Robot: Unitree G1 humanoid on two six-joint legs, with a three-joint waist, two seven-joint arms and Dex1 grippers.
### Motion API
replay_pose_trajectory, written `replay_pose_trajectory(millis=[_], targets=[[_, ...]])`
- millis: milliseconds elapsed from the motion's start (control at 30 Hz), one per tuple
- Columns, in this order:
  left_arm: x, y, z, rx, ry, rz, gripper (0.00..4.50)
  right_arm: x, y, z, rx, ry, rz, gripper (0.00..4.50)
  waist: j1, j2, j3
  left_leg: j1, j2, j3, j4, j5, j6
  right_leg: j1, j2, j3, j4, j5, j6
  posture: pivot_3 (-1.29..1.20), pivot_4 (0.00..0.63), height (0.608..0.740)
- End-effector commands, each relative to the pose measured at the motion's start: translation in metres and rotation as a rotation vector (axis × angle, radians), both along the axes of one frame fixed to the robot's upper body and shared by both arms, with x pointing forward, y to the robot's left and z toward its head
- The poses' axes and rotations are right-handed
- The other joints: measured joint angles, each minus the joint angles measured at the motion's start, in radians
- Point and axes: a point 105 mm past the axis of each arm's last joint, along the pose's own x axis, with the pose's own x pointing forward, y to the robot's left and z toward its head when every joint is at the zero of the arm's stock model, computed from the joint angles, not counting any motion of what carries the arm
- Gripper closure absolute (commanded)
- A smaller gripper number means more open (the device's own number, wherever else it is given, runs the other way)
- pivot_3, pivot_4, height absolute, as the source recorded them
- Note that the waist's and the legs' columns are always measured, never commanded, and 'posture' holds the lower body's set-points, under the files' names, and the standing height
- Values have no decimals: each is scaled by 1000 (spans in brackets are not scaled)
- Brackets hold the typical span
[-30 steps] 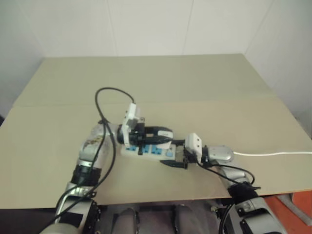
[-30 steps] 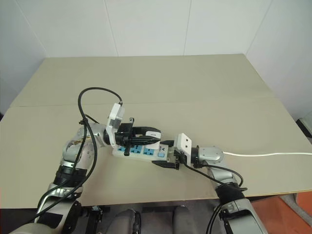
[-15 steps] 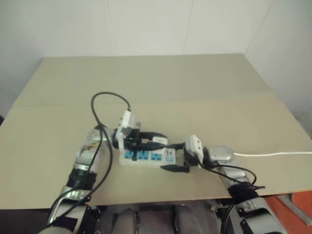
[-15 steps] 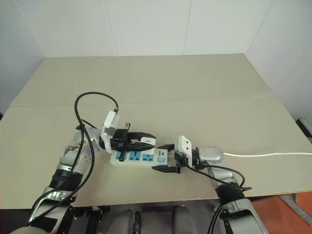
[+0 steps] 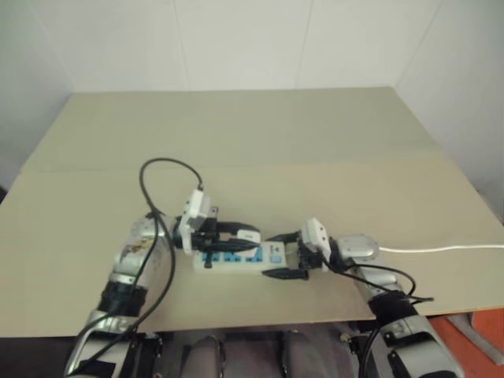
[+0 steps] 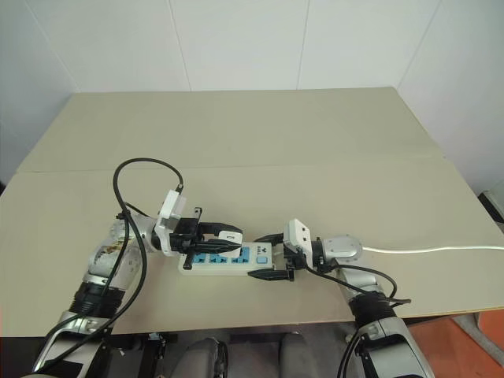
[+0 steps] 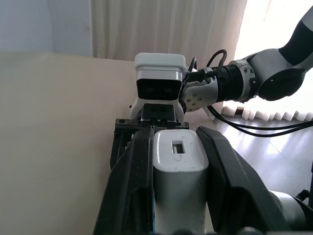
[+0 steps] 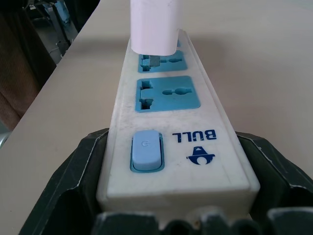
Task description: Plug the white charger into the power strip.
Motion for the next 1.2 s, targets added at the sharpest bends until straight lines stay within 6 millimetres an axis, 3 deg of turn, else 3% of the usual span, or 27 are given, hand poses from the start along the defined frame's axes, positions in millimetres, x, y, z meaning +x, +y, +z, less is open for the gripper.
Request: replay_pose_trajectory(millis=[33,800,1200], targets=[[-3,-3,8,-49,-36,-8,3476,-3,5,0,4,-9,25,1063,0,0,0,0,0,0,0,0,0,0,0,0,0,0,0,0,150,740],[-3,-18,-11,-31,19,-35,3476,0,3,0,2,-6,-8,1063,-1,0,0,0,0,0,0,0,0,0,0,0,0,0,0,0,150,740],[3,-16,-16,-19,0,-20,3476,-1,1,-1,-2,3,-17,1063,1,0,0,1,0,0,0,0,0,1,0,0,0,0,0,0,150,740]])
